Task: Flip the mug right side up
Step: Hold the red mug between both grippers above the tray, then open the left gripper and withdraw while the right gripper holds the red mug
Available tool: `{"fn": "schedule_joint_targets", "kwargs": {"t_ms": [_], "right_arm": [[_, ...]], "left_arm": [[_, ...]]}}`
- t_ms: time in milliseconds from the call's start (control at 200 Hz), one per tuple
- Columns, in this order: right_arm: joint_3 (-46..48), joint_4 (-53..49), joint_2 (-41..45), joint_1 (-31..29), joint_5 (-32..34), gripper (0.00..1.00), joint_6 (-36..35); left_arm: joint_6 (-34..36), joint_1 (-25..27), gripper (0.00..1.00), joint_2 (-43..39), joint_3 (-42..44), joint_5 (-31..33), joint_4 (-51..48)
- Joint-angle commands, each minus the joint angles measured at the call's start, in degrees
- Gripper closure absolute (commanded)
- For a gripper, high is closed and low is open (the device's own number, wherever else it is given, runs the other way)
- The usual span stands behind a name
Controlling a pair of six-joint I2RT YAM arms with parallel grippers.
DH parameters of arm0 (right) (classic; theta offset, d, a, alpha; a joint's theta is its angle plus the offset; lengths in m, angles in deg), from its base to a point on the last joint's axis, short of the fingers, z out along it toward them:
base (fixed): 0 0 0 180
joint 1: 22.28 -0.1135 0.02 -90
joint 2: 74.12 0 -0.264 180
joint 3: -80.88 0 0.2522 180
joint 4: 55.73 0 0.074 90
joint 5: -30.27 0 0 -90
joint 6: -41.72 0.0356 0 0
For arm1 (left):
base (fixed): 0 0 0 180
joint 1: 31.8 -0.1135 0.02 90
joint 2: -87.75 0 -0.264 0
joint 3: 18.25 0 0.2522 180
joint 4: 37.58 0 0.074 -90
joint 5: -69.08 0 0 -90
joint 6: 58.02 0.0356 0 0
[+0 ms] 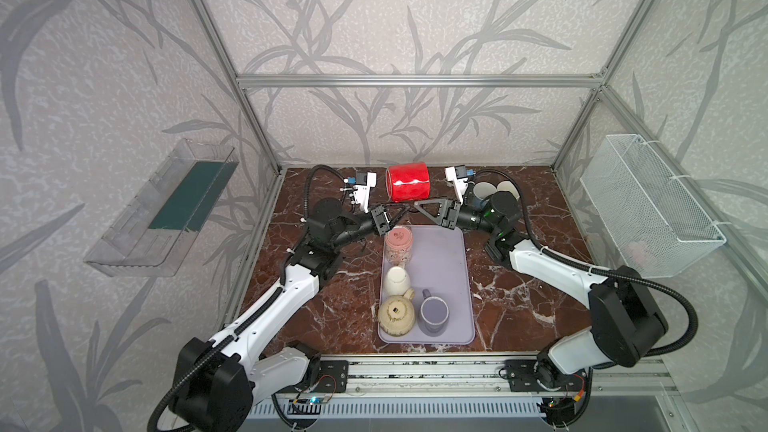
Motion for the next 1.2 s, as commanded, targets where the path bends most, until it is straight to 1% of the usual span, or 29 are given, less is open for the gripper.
{"fn": "schedule_joint_targets", "kwargs": {"t_ms": [0, 60, 250, 330, 480, 570, 645, 775, 935, 980, 1010, 1140, 1165, 1195], "right_arm": [[-1.87, 7.97, -0.89, 0.01, -0.10, 0.71, 2.33], [-2.04, 9.72, -1.77, 0.00, -0.12, 0.69, 3.53], [-2.84, 13.52, -3.87, 0.03, -0.10, 0.70, 6.35], [-3.02, 13.94, -4.28, 0.00, -0.10, 0.70, 6.68], [-3.17, 14.02, -4.51, -0.06, -0.19, 0.66, 6.65], [-3.27, 14.01, -4.56, -0.11, -0.15, 0.66, 6.68], [-3.48, 14.27, -4.68, -0.13, -0.19, 0.69, 6.68], [-3.57, 14.99, -5.00, -0.16, -0.15, 0.82, 7.21], [-3.48, 14.60, -4.95, -0.16, -0.16, 0.90, 6.87], [-3.34, 14.42, -4.89, -0.14, -0.13, 0.95, 6.75], [-3.27, 14.30, -4.69, -0.09, -0.12, 1.00, 6.61], [-2.17, 13.12, -3.36, 0.65, 0.57, 1.00, 5.62], [-1.83, 12.79, -2.99, 0.95, 0.75, 1.00, 5.43], [-1.57, 12.35, -2.56, 1.35, 0.93, 1.00, 5.24]], "left_arm": [[0.79, 0.08, 1.00, -0.15, 0.16, -0.32, 3.16], [0.79, 0.14, 1.00, -0.18, 0.17, -0.41, 3.23], [0.73, 0.20, 1.00, -0.11, 0.16, -0.53, 3.28], [0.53, 0.24, 1.00, 0.08, 0.06, -0.78, 3.57], [0.44, 0.16, 1.00, 0.27, 0.11, -0.97, 3.66], [0.20, 0.19, 1.00, 0.42, 0.02, -1.08, 3.93], [-0.07, 0.16, 1.00, 0.78, -0.03, -1.32, 4.17], [-0.78, 0.18, 1.00, 1.82, -0.48, -2.29, 4.46], [-0.96, 0.17, 1.00, 2.53, -0.89, -2.88, 4.04], [-0.88, 0.16, 1.00, 2.72, -1.03, -3.00, 3.60], [-0.80, 0.19, 1.00, 2.71, -1.05, -2.91, 3.43], [0.71, 0.18, 1.00, 2.13, -1.42, -2.10, 1.07], [1.07, 0.19, 0.95, 1.86, -1.53, -1.88, 0.38], [1.59, 0.21, 0.84, 1.70, -1.62, -1.69, -0.50]]}}
